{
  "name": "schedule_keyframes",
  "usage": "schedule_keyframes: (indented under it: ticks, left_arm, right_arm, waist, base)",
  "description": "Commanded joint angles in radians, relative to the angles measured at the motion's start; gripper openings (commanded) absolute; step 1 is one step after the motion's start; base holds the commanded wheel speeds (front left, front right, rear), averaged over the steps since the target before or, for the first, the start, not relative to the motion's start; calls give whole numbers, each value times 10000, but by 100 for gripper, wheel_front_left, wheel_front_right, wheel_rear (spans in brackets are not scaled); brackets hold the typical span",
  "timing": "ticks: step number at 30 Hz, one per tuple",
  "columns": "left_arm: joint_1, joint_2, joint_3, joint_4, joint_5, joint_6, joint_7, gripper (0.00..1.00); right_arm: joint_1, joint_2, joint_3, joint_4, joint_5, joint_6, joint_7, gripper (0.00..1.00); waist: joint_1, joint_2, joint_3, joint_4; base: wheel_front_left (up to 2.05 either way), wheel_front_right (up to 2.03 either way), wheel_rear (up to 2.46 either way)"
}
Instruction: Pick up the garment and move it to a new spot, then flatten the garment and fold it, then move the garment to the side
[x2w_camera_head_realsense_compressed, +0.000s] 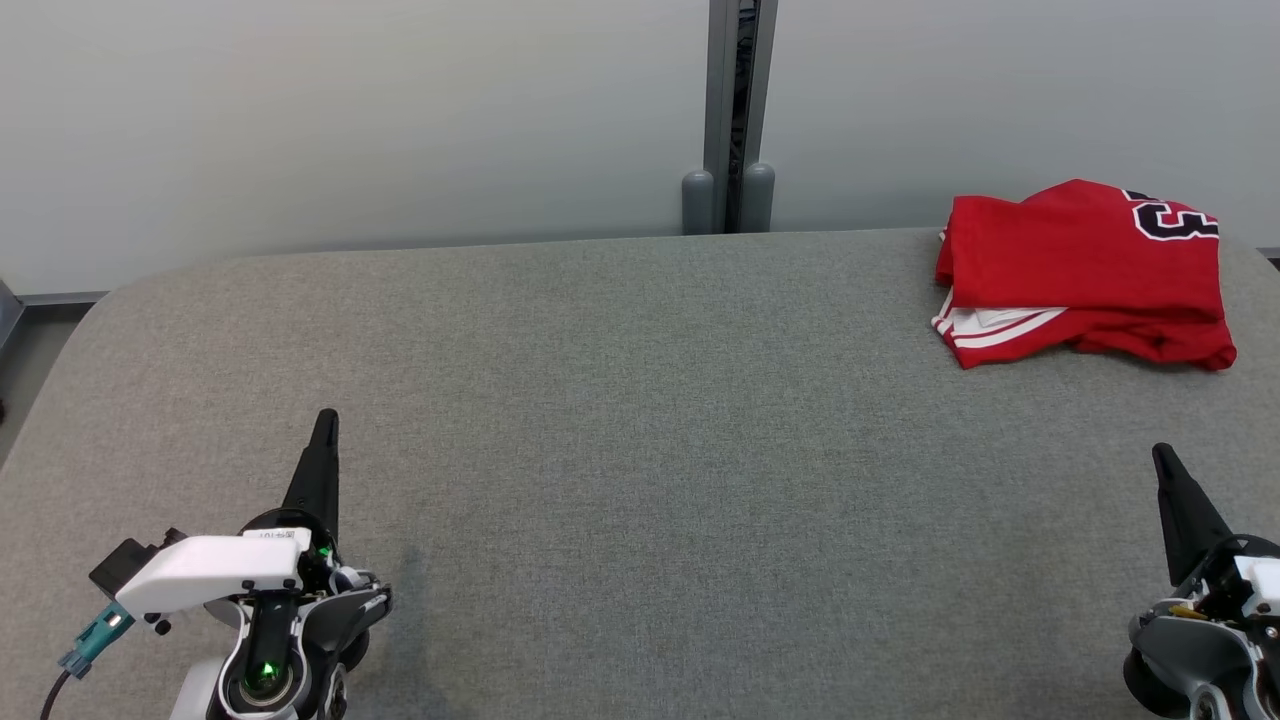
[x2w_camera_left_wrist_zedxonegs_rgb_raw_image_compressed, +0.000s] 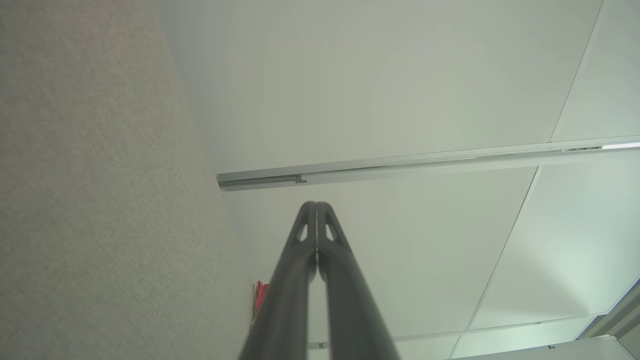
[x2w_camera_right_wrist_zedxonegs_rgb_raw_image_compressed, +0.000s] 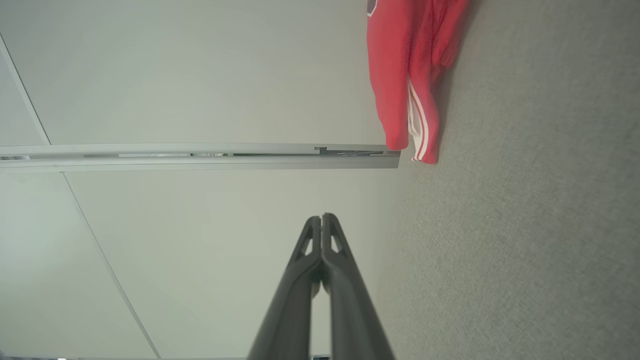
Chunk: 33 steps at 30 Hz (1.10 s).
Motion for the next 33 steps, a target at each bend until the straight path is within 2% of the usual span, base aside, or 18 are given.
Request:
schedule_keyframes:
  ticks: [1,33]
  left_arm:
    - [-67,52,48,-12,-51,-67,28,0]
    - [-67,52,47,-14,-51,-66,27,0]
  right_arm:
    - [-103,-44,-26,5,-42,2,46,0]
    - [-107,12,-114,7,-112,2,111,0]
  waist:
    - [0,-1,0,0]
    - [0,-1,0,0]
  base:
    - [0,0,0]
    - [0,0,0]
